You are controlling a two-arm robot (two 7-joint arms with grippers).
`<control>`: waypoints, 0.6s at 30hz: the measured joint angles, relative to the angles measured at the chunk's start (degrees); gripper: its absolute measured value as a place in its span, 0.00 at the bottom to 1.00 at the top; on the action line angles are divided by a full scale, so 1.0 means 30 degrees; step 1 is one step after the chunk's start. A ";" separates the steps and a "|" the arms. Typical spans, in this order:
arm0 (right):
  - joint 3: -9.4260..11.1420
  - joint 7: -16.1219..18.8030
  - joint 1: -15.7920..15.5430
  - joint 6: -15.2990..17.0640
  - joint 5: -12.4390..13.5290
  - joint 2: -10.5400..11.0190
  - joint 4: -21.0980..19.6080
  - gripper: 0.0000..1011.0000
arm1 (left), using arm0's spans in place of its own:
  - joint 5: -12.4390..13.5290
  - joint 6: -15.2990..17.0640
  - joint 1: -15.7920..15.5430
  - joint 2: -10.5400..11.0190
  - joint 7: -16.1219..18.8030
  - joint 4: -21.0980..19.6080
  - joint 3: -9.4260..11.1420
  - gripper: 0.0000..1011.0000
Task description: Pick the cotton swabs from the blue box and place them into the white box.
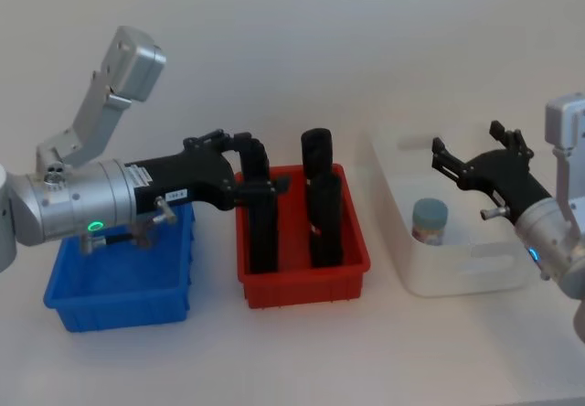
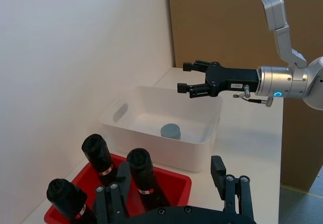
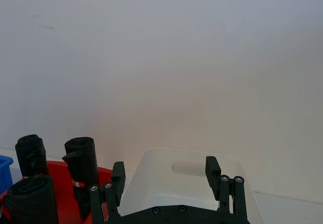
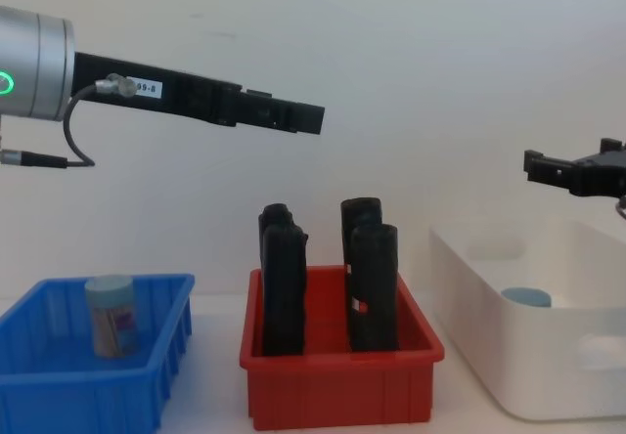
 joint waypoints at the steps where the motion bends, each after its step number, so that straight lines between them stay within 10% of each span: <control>1: 0.0001 0.0001 0.0000 0.0000 0.0000 0.0000 -0.0001 0.99 | 0.0001 -0.0001 0.0000 -0.0001 -0.0002 0.0001 0.0000 0.99; 18: -0.0032 -0.0302 -0.1849 0.0351 0.0226 0.0417 -0.2087 0.99 | 0.0389 -0.1209 0.1092 -0.0172 0.2686 -0.0447 0.0559 0.99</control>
